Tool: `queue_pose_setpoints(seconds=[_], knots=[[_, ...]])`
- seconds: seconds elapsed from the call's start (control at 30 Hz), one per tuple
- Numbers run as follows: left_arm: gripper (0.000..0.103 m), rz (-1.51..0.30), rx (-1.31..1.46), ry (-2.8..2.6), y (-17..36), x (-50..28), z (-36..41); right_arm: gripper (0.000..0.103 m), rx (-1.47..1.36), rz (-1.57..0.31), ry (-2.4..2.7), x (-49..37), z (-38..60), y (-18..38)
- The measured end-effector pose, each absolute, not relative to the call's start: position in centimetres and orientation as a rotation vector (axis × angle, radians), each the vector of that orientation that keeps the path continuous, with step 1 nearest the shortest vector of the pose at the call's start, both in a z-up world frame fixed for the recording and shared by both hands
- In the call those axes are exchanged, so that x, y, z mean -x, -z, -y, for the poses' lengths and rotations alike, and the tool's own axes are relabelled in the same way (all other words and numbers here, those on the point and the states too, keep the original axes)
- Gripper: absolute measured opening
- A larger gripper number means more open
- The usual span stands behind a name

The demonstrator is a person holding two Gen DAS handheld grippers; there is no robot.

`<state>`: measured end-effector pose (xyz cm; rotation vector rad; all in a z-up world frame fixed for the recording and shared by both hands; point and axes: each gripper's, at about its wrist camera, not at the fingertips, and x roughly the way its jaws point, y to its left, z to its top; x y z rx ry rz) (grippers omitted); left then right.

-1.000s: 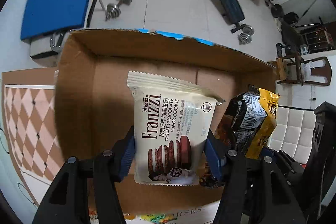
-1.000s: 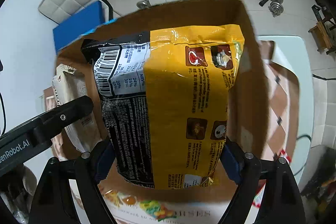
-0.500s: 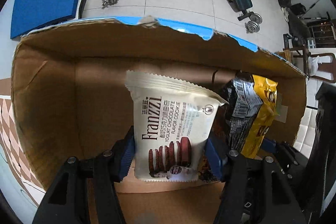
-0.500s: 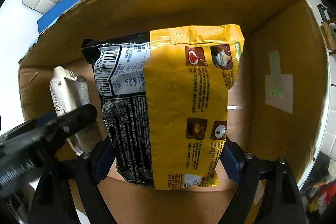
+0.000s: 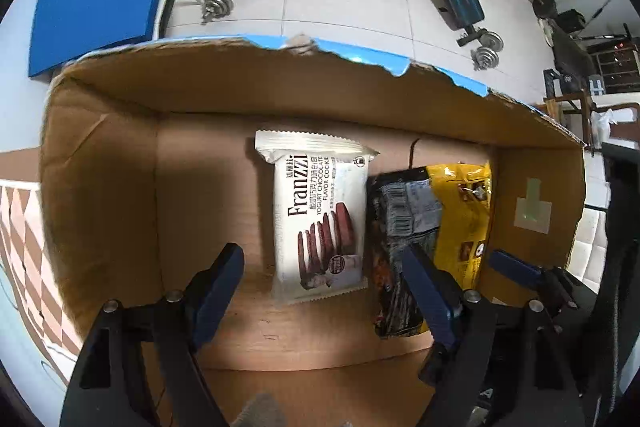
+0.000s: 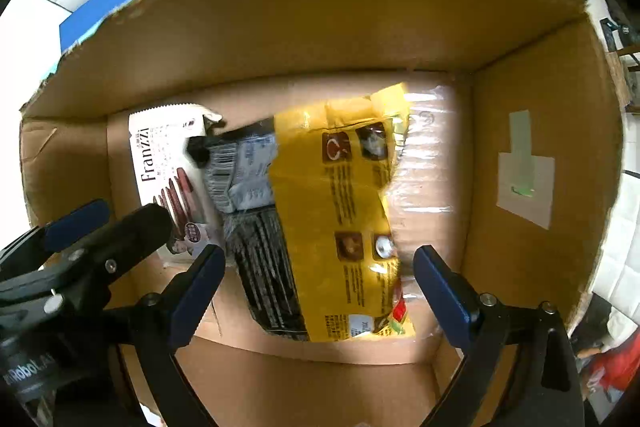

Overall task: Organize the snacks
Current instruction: 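Carry both packs into the cardboard box and open both tools, then grasp the yellow cracker bag with the left tool while the right tool grasps the green gumball bag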

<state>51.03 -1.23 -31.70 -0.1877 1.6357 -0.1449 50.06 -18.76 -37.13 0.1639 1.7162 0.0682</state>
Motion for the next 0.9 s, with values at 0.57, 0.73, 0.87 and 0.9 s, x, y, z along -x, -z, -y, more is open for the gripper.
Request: queue_pose_setpoints(seconds=[0.57, 0.73, 0.87, 0.9], knots=[[0.081, -1.359, 0.111, 0.109, 25.1, -43.8, 0.3, 0.098, -0.153, -1.503, -0.029, -42.7, 18.2, 30.9], [0.081, -1.279, 0.081, 0.094, 22.2, -40.7, 0.5, 0.098, -0.106, -1.418, -0.024, -39.3, 18.2, 27.4], [0.081, -1.215, 0.053, 0.083, 19.7, -38.1, 0.5, 0.098, -0.086, -1.363, -0.032, -37.1, 18.2, 25.1], [0.081, -1.202, 0.052, 0.083, 19.2, -37.6, 0.5, 0.098, -0.082, -1.348, -0.032, -36.5, 18.8, 24.7]])
